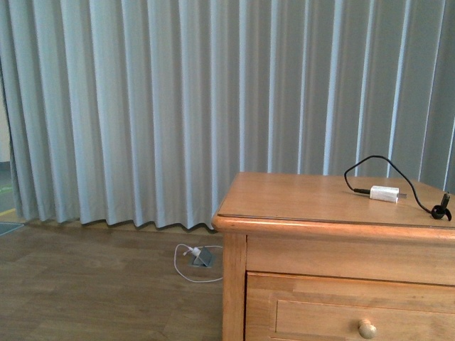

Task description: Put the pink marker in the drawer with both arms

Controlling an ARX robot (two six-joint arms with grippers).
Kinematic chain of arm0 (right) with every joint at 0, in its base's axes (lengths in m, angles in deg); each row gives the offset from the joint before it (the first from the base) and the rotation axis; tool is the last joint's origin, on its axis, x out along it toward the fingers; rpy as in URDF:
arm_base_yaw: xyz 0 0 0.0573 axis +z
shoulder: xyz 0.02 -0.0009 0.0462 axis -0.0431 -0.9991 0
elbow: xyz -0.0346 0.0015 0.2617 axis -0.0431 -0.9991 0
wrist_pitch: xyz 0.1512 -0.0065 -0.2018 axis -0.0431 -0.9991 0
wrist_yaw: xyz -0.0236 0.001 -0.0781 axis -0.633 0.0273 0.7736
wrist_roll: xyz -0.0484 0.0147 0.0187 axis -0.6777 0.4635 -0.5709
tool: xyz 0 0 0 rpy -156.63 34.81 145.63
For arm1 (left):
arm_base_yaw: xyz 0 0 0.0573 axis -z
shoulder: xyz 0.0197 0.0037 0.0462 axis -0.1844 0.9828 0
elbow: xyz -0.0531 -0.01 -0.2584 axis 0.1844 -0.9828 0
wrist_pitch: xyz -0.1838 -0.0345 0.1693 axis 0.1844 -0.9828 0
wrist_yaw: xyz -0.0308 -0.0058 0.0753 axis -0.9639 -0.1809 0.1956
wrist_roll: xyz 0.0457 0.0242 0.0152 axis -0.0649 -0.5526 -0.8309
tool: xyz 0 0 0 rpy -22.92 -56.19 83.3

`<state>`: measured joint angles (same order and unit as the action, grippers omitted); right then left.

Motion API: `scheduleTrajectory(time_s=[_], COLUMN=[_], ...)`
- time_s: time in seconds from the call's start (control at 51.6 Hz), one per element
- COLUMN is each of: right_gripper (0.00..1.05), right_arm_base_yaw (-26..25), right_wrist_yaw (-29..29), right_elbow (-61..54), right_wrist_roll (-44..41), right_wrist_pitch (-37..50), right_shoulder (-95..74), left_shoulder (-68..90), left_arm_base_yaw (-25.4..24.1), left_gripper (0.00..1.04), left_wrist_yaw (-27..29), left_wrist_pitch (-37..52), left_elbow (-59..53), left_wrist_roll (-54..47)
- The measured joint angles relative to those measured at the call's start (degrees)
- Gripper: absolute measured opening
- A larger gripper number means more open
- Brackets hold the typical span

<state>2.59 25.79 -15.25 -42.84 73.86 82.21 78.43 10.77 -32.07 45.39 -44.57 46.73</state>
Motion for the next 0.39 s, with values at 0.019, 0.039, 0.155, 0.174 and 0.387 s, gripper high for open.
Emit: scheduleTrajectory(time_s=[0.019, 0.039, 0.155, 0.174, 0.387], right_gripper=[0.56, 0.59, 0.80, 0.84, 0.96], right_arm_base_yaw=[0.0, 0.0, 0.0, 0.0, 0.0], right_wrist_yaw=[0.0, 0.0, 0.0, 0.0, 0.0], right_elbow=[0.0, 0.0, 0.0, 0.0, 0.0], right_wrist_roll=[0.0, 0.0, 0.0, 0.0, 0.0], right_wrist_pitch=[0.0, 0.0, 0.0, 0.0, 0.0], right_shoulder=[0.0, 0.0, 0.0, 0.0, 0.0], left_shoulder=[0.0, 0.0, 0.0, 0.0, 0.0], left_arm_base_yaw=[0.0, 0.0, 0.0, 0.0, 0.0], left_gripper=[0.99, 0.99, 0.99, 0.99, 0.99], left_wrist_yaw=[0.0, 0.0, 0.0, 0.0, 0.0], left_wrist_pitch=[0.0, 0.0, 0.0, 0.0, 0.0], left_elbow=[0.0, 0.0, 0.0, 0.0, 0.0], left_wrist_roll=[0.0, 0.0, 0.0, 0.0, 0.0])
